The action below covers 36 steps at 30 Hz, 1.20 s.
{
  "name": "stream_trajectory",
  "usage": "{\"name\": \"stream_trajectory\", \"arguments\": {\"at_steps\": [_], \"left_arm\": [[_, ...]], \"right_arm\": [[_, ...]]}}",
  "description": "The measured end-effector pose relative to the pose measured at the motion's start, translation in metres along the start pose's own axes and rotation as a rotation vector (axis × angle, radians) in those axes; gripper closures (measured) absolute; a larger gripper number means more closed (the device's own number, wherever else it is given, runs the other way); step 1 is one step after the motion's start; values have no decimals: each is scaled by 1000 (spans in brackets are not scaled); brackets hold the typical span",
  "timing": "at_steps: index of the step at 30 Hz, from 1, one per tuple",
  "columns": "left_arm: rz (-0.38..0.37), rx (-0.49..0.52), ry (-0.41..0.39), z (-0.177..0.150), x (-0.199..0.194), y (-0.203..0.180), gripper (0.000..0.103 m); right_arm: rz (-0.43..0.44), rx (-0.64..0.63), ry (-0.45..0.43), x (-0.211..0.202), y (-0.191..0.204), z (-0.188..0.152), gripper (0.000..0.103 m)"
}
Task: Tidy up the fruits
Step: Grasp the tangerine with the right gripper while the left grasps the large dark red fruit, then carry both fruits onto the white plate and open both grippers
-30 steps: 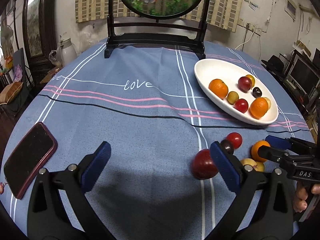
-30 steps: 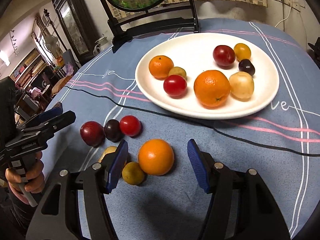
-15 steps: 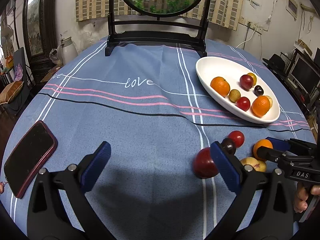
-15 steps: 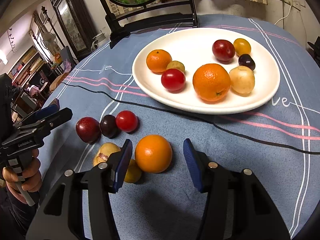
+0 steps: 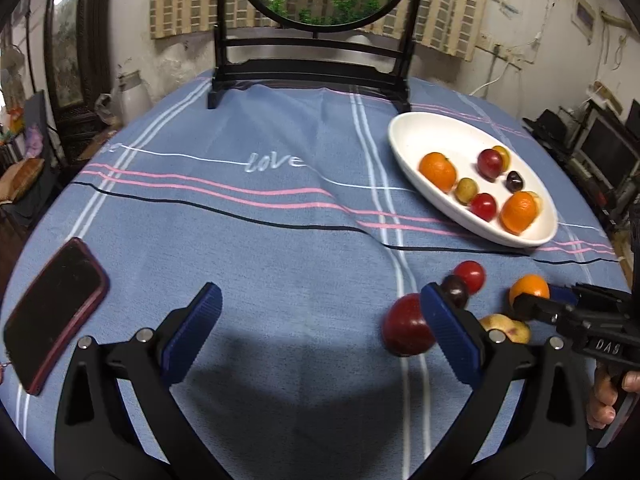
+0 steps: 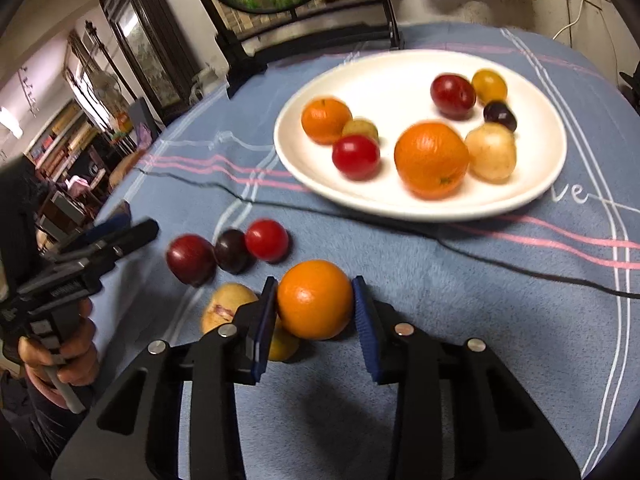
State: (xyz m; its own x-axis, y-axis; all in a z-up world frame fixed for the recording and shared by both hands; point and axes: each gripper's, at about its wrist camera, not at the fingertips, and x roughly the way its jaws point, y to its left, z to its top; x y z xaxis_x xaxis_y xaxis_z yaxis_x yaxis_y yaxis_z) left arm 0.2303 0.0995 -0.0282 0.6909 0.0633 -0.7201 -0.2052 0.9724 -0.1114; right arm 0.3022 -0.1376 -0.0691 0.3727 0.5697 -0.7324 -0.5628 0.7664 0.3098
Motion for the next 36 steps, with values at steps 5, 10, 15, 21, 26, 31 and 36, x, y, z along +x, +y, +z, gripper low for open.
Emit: {"name": "stream_trajectory", "arguments": {"at_steps": [5,10,15,21,26,31,36], "left_arm": [[-102,72,25,-5,2,-18,13],[-122,160,61,-13,10,-37,28],[-112,201,71,-18,15,-44,45],[-115,216,86,-21,20,-46,60],[-105,240,84,-23,21,-50,64],[-95,229,62,-21,16,-47,65],[-165,215,-15,-8,-1,-49,65]], "right_arm": [[13,-10,-48,-12,3,1,65],[6,-4,-38,-10,2,0,65],[3,-4,-39,-9,3,2,65],[-3,-1,-43,-10,3,3,65],[-4,1,-52,-12,2,2,65],[7,3,-92,-21,1,4,65],[-2,36,-229,-44,-13,12,65]]}}
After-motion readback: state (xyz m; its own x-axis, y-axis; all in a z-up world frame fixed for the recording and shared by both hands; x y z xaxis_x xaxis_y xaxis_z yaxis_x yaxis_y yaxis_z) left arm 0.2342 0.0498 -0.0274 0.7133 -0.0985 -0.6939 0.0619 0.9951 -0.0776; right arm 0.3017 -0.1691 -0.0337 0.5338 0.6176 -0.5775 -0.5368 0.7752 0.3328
